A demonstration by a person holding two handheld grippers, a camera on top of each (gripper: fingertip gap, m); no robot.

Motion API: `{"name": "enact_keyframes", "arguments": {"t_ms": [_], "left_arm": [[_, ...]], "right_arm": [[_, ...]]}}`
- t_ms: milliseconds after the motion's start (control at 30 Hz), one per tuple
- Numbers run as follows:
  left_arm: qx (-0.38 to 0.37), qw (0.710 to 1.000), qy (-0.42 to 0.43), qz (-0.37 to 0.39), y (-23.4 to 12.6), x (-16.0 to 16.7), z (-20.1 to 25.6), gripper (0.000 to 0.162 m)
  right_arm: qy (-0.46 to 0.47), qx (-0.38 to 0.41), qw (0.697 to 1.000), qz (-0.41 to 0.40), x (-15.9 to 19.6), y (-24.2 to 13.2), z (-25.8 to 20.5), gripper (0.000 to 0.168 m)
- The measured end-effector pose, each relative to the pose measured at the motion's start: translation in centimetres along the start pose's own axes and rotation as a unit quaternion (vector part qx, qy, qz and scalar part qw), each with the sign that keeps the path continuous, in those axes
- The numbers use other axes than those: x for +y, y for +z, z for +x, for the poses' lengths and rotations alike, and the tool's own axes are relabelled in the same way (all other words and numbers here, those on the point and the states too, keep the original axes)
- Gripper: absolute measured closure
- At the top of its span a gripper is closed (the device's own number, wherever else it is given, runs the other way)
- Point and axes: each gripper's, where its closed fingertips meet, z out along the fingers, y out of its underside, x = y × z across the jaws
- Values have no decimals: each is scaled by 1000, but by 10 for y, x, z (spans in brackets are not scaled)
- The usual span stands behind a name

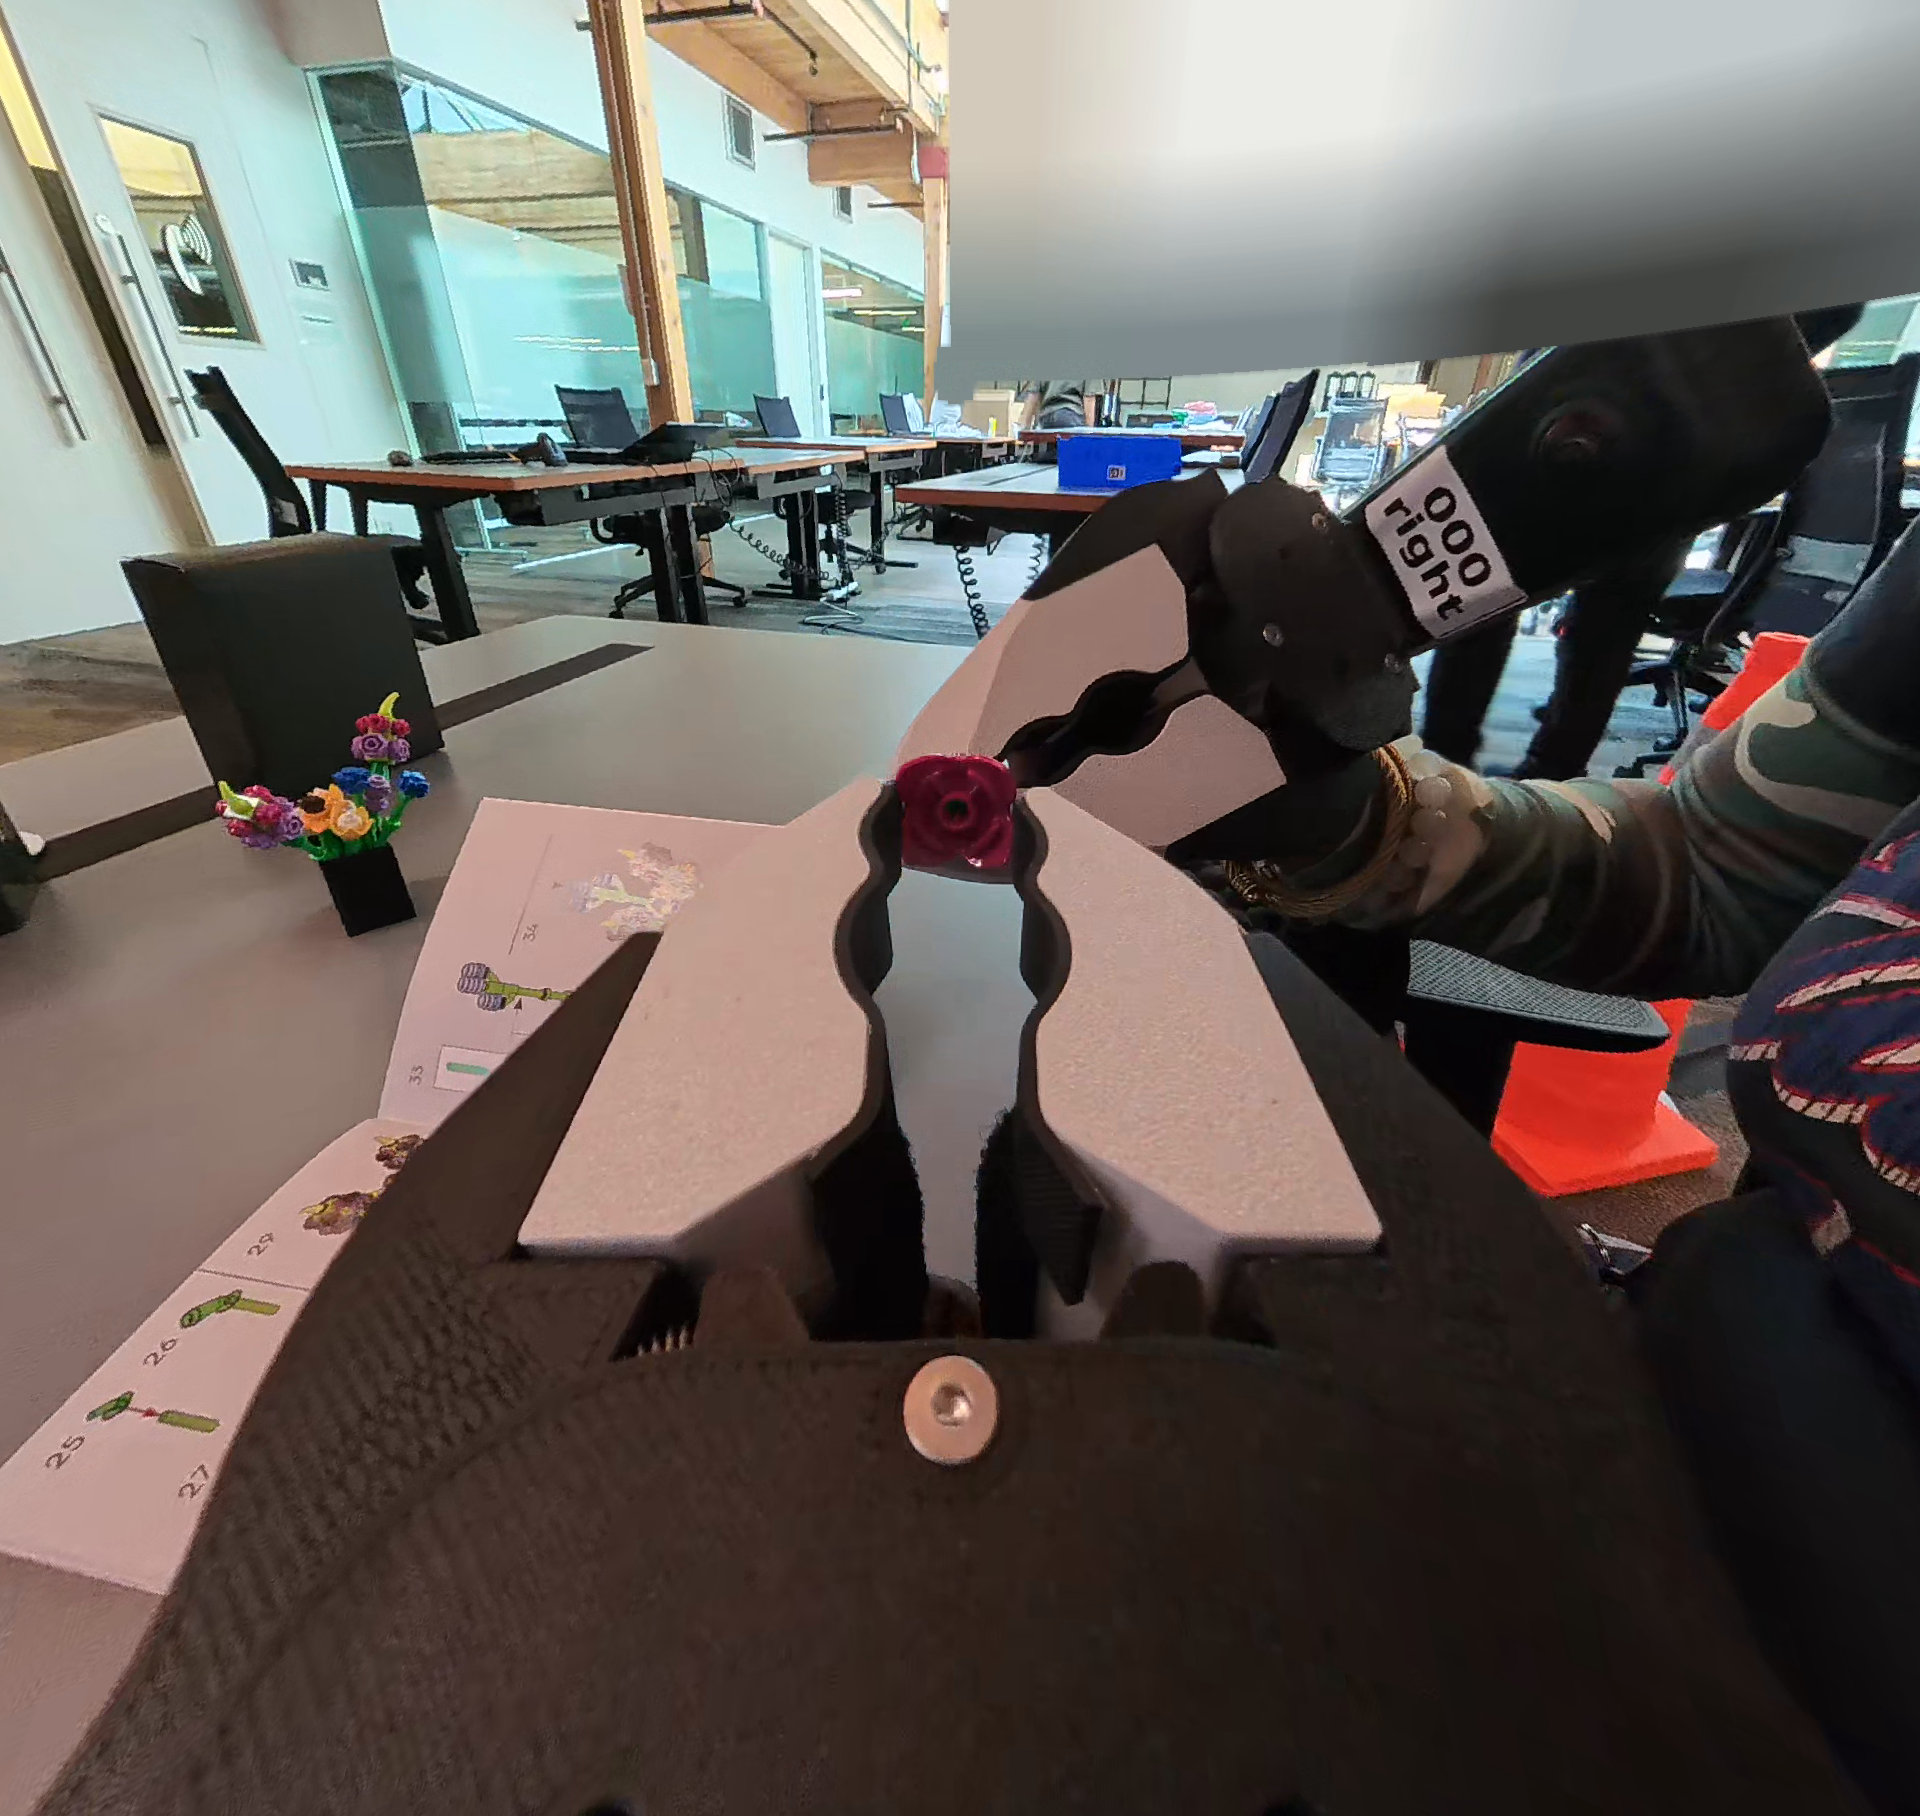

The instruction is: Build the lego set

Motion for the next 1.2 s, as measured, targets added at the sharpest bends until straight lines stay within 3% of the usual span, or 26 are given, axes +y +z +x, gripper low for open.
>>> {"name": "enact_keyframes", "arguments": {"t_ms": [333,1200], "left_arm": [[-21,992,32,-122,0,24,-8,142],[-50,976,-38,-207,0,51,-19,142]], "right_arm": [[-27,-28,997,-67,20,5,-13,166],[-4,-62,989,-135,44,7,-30,166]]}}
